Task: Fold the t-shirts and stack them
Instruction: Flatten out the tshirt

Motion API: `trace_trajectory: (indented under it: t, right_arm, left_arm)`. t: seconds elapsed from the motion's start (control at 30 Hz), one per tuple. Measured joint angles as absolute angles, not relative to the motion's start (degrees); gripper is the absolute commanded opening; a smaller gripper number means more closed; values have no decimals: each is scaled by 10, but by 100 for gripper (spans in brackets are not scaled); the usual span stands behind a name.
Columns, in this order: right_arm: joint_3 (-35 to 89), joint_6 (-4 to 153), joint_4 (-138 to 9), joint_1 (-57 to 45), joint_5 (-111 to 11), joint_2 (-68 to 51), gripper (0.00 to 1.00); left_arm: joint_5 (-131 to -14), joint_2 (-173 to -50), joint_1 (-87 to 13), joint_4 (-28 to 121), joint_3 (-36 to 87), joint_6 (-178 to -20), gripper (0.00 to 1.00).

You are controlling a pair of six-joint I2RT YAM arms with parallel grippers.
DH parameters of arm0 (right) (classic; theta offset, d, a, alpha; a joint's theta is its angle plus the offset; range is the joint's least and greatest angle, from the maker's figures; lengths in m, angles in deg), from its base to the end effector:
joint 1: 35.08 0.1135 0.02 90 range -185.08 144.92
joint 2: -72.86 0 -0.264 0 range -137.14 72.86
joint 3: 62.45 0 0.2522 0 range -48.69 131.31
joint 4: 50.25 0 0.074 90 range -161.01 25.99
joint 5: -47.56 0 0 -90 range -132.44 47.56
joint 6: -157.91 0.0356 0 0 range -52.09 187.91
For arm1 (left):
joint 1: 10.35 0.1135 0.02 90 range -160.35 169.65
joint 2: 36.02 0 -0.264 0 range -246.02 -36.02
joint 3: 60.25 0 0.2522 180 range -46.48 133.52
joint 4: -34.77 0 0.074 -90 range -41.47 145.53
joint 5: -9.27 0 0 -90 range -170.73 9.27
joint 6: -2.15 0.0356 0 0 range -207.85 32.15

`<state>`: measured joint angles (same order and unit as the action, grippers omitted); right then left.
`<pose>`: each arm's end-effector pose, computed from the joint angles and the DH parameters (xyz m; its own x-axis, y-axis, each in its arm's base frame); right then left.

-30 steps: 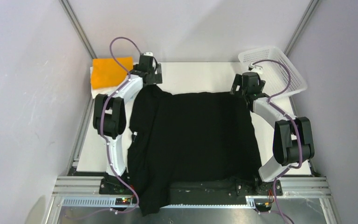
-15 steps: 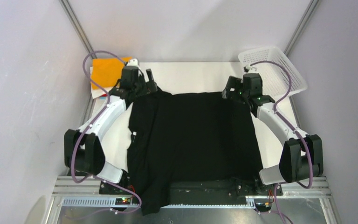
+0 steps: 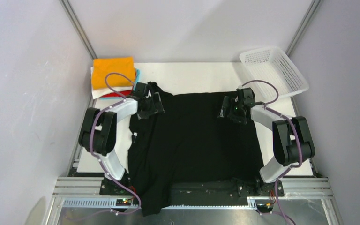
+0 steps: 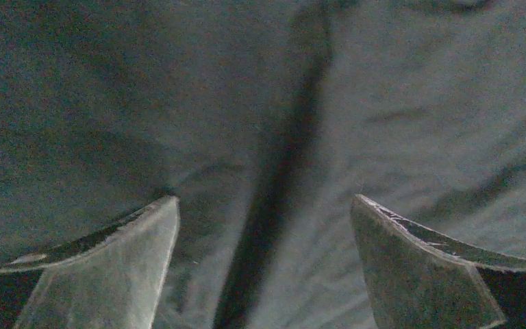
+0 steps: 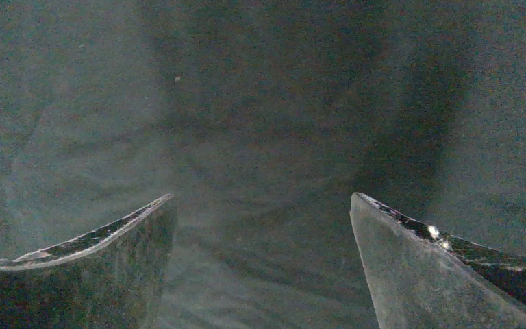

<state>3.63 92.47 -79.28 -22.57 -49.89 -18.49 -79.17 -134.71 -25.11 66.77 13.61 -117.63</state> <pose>0.3095 0.0734 0.1810 -0.8411 0.2355 -0.4870 0.0670 0.9386 0.3383 0.3370 -0.0898 0.1768 -0.8362 -0.2931 -0.4636 -0.1685 0.9416 -0.2915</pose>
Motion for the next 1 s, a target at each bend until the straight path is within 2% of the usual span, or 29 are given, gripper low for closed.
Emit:
trace_trajectory:
  t: [0.2,0.5,0.73,1.0]
  right_arm:
    - [37,939,-761,-267,-532,-220,100]
    - [38,959,-740,-293,-537,-227,99]
    - [38,963,-734,-299,-532,-226,99]
    - [42,922,-758,-241,-469,-184,99]
  left_arm:
    - [-752,-1411,-196,658,186,-1194,100]
    - [-699,-1422,-124,642,197,-1207,100]
    - [-718,-1412,-118,672,206,-1209,100]
    - [-710,-1405,-170,686,319,-1215,100]
